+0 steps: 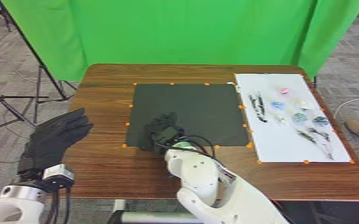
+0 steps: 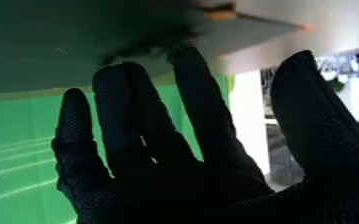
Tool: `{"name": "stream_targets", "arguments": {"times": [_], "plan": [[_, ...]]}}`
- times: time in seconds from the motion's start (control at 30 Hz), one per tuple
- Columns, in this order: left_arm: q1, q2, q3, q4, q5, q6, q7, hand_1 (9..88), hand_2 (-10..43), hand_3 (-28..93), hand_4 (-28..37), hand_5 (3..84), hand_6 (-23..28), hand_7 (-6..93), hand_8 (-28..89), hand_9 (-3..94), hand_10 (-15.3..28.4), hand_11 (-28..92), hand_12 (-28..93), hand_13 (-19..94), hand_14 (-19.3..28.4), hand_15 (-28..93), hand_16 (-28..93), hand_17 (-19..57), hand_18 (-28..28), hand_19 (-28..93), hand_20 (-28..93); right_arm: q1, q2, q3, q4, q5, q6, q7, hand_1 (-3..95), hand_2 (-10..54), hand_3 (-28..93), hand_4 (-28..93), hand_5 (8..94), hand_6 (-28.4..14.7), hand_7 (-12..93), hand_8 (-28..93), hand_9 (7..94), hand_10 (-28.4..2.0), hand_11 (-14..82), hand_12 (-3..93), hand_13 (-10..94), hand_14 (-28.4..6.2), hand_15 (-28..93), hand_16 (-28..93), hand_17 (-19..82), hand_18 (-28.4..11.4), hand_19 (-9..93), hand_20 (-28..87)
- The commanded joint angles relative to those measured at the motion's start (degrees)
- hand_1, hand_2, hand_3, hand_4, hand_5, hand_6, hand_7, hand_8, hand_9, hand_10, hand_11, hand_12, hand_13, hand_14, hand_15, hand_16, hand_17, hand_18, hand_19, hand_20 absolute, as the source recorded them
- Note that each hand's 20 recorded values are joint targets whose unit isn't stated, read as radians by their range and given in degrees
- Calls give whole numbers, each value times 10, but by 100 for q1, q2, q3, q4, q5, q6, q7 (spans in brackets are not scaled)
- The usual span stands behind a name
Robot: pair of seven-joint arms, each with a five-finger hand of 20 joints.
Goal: Arrange flowers
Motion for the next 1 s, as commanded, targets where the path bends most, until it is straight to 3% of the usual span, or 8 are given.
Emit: {"name": "stream_targets", "arguments": {"times": [0.03,0.33,0.6,0.77,0.87,1.0], "plan": [[83,-14,-39,-6,-54,14,54,270,46,823,-135,453,134,123,-81,370,216,328,86,259,276,548,-113,-96,213,571,118,-18,125,-100,-13,131,-41,57,130,101,827,-195,576,-76,108,-108,366,-284,277,246,166,-284,739,150,-2,-284,595,482],[187,-15,-83,-44,-74,56,93,270,46,822,-137,452,134,122,-80,369,216,327,86,259,277,549,-113,-96,213,570,118,100,278,-192,-168,423,139,-23,126,106,826,-197,631,-86,117,-108,387,-284,281,244,182,-284,744,149,-3,-284,603,474],[285,-44,-104,-77,-93,91,84,269,47,822,-138,452,134,123,-80,370,217,326,85,260,277,548,-113,-96,214,570,118,-48,254,-155,-718,861,695,-448,122,97,808,-212,554,-49,137,-113,399,-284,292,243,201,-284,747,149,0,-284,604,476],[397,-57,-151,-124,-92,119,99,270,49,821,-138,453,134,122,-80,370,217,327,86,260,276,549,-113,-96,213,570,118,538,729,-513,-901,1119,1414,-157,124,92,807,-213,534,-41,140,-119,401,-284,294,238,206,-284,748,149,3,-284,599,482],[487,-21,-144,-150,-133,189,182,269,49,821,-136,453,133,122,-80,370,216,326,86,260,276,549,-113,-96,213,569,118,820,1157,-506,-1077,1372,1679,99,129,85,812,-212,531,-41,143,-119,402,-284,292,236,206,-284,747,150,4,-284,595,490],[759,8,-265,-223,-192,288,371,268,50,820,-137,452,133,123,-81,370,217,327,87,259,277,549,-113,-96,213,570,119,788,1798,6,-1287,1580,2157,402,140,77,817,-211,534,-44,147,-119,416,-284,289,233,224,-284,747,149,16,-284,591,501]]}}
